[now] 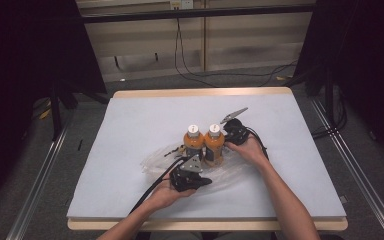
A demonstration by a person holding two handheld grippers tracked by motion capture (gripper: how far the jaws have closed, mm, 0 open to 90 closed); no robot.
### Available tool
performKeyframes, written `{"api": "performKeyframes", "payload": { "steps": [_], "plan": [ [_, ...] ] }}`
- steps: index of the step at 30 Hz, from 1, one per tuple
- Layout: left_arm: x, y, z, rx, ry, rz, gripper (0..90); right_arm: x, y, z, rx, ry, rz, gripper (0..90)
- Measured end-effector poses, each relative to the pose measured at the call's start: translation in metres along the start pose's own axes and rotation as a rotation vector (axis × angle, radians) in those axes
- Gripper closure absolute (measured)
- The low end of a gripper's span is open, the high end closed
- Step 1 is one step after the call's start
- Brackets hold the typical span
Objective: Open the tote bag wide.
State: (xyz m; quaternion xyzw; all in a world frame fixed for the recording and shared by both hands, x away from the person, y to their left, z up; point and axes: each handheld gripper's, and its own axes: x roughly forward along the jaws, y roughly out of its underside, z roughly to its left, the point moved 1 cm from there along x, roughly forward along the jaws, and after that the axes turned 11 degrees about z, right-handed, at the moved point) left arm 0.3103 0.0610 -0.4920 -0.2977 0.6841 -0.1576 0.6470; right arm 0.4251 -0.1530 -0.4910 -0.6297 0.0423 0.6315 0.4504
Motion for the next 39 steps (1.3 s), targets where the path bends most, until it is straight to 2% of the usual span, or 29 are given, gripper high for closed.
{"api": "performKeyframes", "payload": {
  "steps": [7, 8, 10, 11, 12, 16, 19, 20, 21, 22, 23, 24, 25, 26, 27, 28, 29, 30, 32, 34, 35, 36, 39],
  "plan": [
    [-0.002, 0.000, -0.005, 0.013, -0.005, 0.028, 90.0, 0.002, -0.007, -0.002, 0.019, 0.021, 0.008, 90.0],
    [-0.001, 0.000, -0.006, 0.009, 0.002, 0.013, 90.0, 0.003, -0.008, -0.003, 0.010, 0.024, 0.006, 90.0],
    [-0.003, 0.001, -0.007, 0.004, 0.023, 0.025, 90.0, 0.004, -0.011, -0.003, 0.012, 0.029, 0.013, 90.0],
    [-0.003, 0.001, -0.007, 0.006, 0.021, 0.022, 90.0, 0.004, -0.011, -0.004, 0.015, 0.027, 0.008, 90.0],
    [-0.004, 0.001, -0.008, 0.015, 0.015, 0.039, 90.0, 0.005, -0.011, -0.004, 0.021, 0.023, 0.004, 90.0],
    [-0.003, 0.001, -0.010, 0.010, 0.022, 0.023, 90.0, 0.005, -0.012, -0.005, 0.021, 0.027, 0.003, 90.0],
    [-0.005, 0.000, -0.008, 0.017, 0.028, 0.034, 90.0, 0.005, -0.013, -0.004, 0.014, 0.037, 0.005, 90.0],
    [-0.007, -0.001, -0.006, 0.007, 0.039, 0.023, 90.0, 0.005, -0.012, -0.004, 0.015, 0.036, 0.004, 90.0],
    [-0.009, -0.003, -0.004, -0.020, 0.039, -0.010, 90.0, 0.005, -0.012, -0.004, 0.016, 0.033, 0.004, 90.0],
    [-0.017, -0.008, 0.001, -0.042, 0.020, -0.056, 90.0, 0.006, -0.012, -0.004, 0.018, 0.031, 0.002, 90.0],
    [-0.017, -0.008, 0.001, -0.042, 0.020, -0.056, 90.0, 0.006, -0.012, -0.004, 0.018, 0.031, 0.002, 90.0],
    [-0.023, -0.011, 0.007, -0.072, -0.009, -0.079, 90.0, 0.005, -0.012, -0.004, 0.016, 0.034, 0.006, 90.0],
    [-0.023, -0.011, 0.007, -0.072, -0.009, -0.079, 90.0, 0.005, -0.012, -0.004, 0.016, 0.034, 0.006, 90.0],
    [-0.025, -0.011, 0.011, -0.075, -0.035, -0.075, 90.0, 0.005, -0.012, -0.005, 0.018, 0.029, 0.008, 90.0],
    [-0.026, -0.010, 0.014, -0.088, -0.043, -0.084, 90.0, 0.005, -0.012, -0.005, 0.020, 0.030, 0.006, 90.0],
    [-0.026, -0.008, 0.017, -0.108, -0.050, -0.082, 90.0, 0.005, -0.013, -0.005, 0.021, 0.029, 0.008, 90.0],
    [-0.026, -0.006, 0.018, -0.105, -0.081, -0.057, 90.0, 0.005, -0.013, -0.005, 0.018, 0.028, 0.007, 90.0],
    [-0.024, -0.004, 0.019, -0.105, -0.094, -0.033, 90.0, 0.005, -0.013, -0.005, 0.018, 0.028, 0.007, 90.0],
    [-0.018, 0.000, 0.019, -0.114, -0.122, -0.022, 90.0, 0.005, -0.013, -0.005, 0.030, 0.024, 0.010, 90.0],
    [-0.013, 0.003, 0.020, -0.113, -0.137, 0.027, 90.0, 0.006, -0.014, -0.007, 0.038, 0.020, 0.009, 90.0],
    [-0.010, 0.005, 0.020, -0.108, -0.132, 0.022, 90.0, 0.006, -0.014, -0.007, 0.038, 0.020, 0.009, 90.0],
    [-0.008, 0.005, 0.019, -0.119, -0.124, -0.004, 90.0, 0.006, -0.015, -0.007, 0.041, 0.025, 0.008, 90.0],
    [-0.009, 0.005, 0.016, -0.096, -0.086, 0.027, 90.0, 0.007, -0.015, -0.009, 0.051, 0.016, -0.004, 90.0]
  ]
}}
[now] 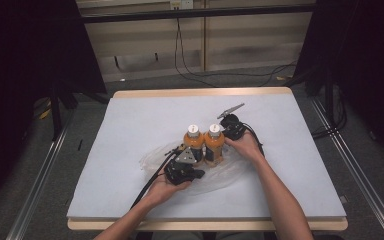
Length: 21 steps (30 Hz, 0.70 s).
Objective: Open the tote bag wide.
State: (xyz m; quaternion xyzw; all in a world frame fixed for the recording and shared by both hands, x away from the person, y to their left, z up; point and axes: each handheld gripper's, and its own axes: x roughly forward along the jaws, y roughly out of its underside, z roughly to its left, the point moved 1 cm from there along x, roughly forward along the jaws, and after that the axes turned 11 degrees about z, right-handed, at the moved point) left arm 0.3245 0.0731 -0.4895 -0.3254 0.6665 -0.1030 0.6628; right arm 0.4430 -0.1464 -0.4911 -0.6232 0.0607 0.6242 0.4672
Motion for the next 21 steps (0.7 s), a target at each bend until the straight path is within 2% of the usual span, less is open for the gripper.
{"api": "performKeyframes", "payload": {
  "steps": [1, 2, 4, 6, 7, 9, 10, 11, 13, 14, 17, 21],
  "plan": [
    [0.002, -0.001, -0.006, 0.023, 0.044, -0.002, 90.0, 0.001, -0.001, -0.003, 0.015, -0.004, -0.011, 90.0],
    [0.002, -0.001, -0.006, 0.023, 0.044, -0.002, 90.0, 0.001, -0.001, -0.003, 0.015, -0.004, -0.011, 90.0],
    [0.002, -0.002, -0.013, 0.058, 0.004, 0.010, 90.0, 0.002, -0.003, -0.003, 0.025, -0.003, -0.003, 90.0],
    [0.002, -0.002, -0.013, 0.053, 0.010, 0.007, 90.0, 0.003, -0.009, -0.002, 0.016, 0.026, 0.010, 90.0],
    [0.001, -0.001, -0.014, 0.049, 0.026, 0.008, 90.0, 0.006, -0.015, -0.002, 0.002, 0.053, 0.019, 90.0],
    [0.002, 0.000, -0.019, 0.058, 0.042, 0.005, 90.0, 0.007, -0.016, -0.002, 0.007, 0.056, 0.021, 90.0],
    [0.001, 0.000, -0.023, 0.085, 0.059, 0.019, 90.0, 0.008, -0.018, -0.002, 0.006, 0.054, 0.016, 90.0],
    [0.000, 0.000, -0.028, 0.093, 0.050, 0.025, 90.0, 0.010, -0.020, -0.002, 0.014, 0.054, 0.008, 90.0],
    [0.000, 0.003, -0.034, 0.093, 0.086, 0.014, 90.0, 0.012, -0.024, -0.003, 0.016, 0.053, 0.005, 90.0],
    [0.000, 0.004, -0.036, 0.098, 0.078, 0.014, 90.0, 0.013, -0.026, -0.003, 0.017, 0.053, 0.005, 90.0],
    [0.000, 0.006, -0.038, 0.103, 0.099, 0.005, 90.0, 0.016, -0.030, -0.004, 0.021, 0.054, 0.003, 90.0],
    [-0.001, 0.006, -0.041, 0.120, 0.103, 0.011, 90.0, 0.020, -0.037, -0.003, 0.029, 0.081, 0.004, 90.0]
  ]
}}
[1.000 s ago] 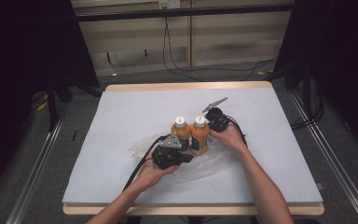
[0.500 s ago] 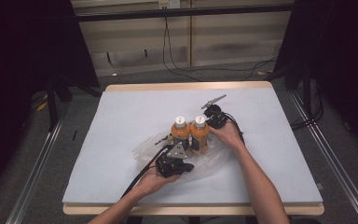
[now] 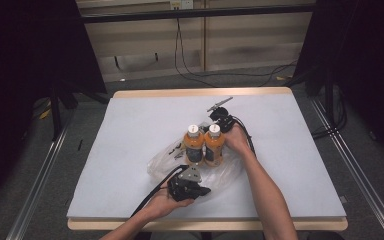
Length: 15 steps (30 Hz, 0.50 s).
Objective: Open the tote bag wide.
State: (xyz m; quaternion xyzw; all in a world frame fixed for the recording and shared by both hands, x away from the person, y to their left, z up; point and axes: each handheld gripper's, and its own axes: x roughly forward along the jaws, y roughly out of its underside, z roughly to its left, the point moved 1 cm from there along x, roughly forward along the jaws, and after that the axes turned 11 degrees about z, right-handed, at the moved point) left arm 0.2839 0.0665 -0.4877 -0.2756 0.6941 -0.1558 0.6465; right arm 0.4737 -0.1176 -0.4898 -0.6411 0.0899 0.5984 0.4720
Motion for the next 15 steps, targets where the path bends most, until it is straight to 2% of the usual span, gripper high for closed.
{"api": "performKeyframes", "payload": {
  "steps": [3, 4, 6, 8, 11, 15],
  "plan": [
    [-0.0007, 0.0004, -0.0003, -0.002, 0.001, 0.008, 90.0, 0.0018, -0.0027, 0.0001, 0.013, 0.004, -0.002, 90.0],
    [0.0009, 0.0008, -0.0005, -0.006, 0.009, -0.016, 90.0, 0.0027, -0.0038, 0.0002, 0.017, 0.009, -0.005, 90.0],
    [0.0007, 0.0012, -0.0003, -0.001, 0.014, -0.017, 90.0, 0.0039, -0.0049, -0.0006, 0.020, 0.010, -0.012, 90.0],
    [-0.0006, 0.0014, -0.0001, -0.001, 0.014, -0.003, 90.0, 0.0051, -0.0056, -0.0025, 0.033, 0.001, -0.024, 90.0],
    [-0.0002, 0.0019, -0.0003, 0.002, 0.021, -0.011, 90.0, 0.0059, -0.0062, -0.0035, 0.034, 0.000, -0.030, 90.0],
    [-0.0012, 0.0018, -0.0005, 0.009, 0.020, 0.002, 90.0, 0.0071, -0.0080, -0.0053, 0.038, 0.002, -0.033, 90.0]
  ]
}}
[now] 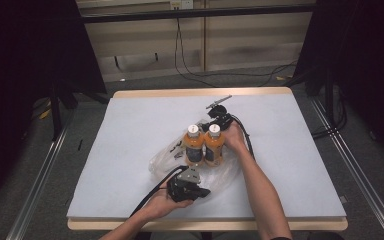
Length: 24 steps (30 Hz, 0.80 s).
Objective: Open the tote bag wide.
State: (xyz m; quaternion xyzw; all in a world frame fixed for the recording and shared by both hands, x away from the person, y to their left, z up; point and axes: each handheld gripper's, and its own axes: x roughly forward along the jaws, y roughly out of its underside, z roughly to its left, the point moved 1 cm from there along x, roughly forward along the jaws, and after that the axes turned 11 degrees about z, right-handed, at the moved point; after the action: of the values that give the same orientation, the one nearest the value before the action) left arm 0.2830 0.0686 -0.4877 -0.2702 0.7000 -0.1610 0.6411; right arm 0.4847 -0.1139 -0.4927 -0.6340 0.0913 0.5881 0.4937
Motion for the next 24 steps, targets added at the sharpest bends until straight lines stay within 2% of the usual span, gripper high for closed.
{"api": "performKeyframes", "payload": {
  "steps": [3, 4, 7, 9, 10, 11, 15, 18, 20, 22, 23, 24],
  "plan": [
    [-0.0006, 0.0003, 0.0001, -0.004, 0.001, 0.005, 90.0, 0.0003, -0.0001, -0.0006, 0.002, -0.002, -0.001, 90.0],
    [0.0010, 0.0006, 0.0001, -0.009, 0.008, -0.018, 90.0, 0.0003, -0.0002, -0.0010, 0.004, -0.006, -0.001, 90.0],
    [-0.0003, 0.0005, 0.0008, -0.003, 0.007, -0.001, 90.0, 0.0008, -0.0016, -0.0020, 0.002, -0.008, 0.001, 90.0],
    [0.0002, 0.0008, 0.0015, -0.011, 0.017, -0.009, 90.0, 0.0012, -0.0027, -0.0025, 0.006, -0.002, 0.004, 90.0],
    [-0.0007, 0.0005, 0.0022, -0.010, 0.016, 0.005, 90.0, 0.0015, -0.0031, -0.0028, 0.004, -0.005, 0.001, 90.0],
    [0.0005, 0.0009, 0.0031, -0.006, 0.026, -0.012, 90.0, 0.0018, -0.0035, -0.0028, 0.004, 0.000, 0.001, 90.0],
    [0.0007, 0.0007, 0.0058, -0.023, 0.040, -0.016, 90.0, 0.0022, -0.0043, -0.0027, 0.006, 0.005, 0.000, 90.0],
    [0.0006, 0.0006, 0.0071, -0.020, 0.036, -0.019, 90.0, 0.0013, -0.0052, 0.0007, -0.005, 0.025, 0.016, 90.0],
    [-0.0001, 0.0005, 0.0073, -0.011, 0.028, -0.020, 90.0, 0.0007, -0.0056, 0.0012, 0.002, 0.023, 0.022, 90.0],
    [-0.0027, 0.0008, 0.0073, -0.019, 0.021, -0.012, 90.0, -0.0009, -0.0053, 0.0020, -0.014, 0.024, 0.030, 90.0],
    [-0.0028, 0.0010, 0.0077, -0.028, 0.024, -0.040, 90.0, -0.0018, -0.0049, 0.0024, -0.018, 0.017, 0.021, 90.0],
    [-0.0053, 0.0011, 0.0089, -0.036, 0.025, -0.045, 90.0, -0.0045, -0.0043, 0.0029, -0.022, 0.017, 0.019, 90.0]
  ]
}}
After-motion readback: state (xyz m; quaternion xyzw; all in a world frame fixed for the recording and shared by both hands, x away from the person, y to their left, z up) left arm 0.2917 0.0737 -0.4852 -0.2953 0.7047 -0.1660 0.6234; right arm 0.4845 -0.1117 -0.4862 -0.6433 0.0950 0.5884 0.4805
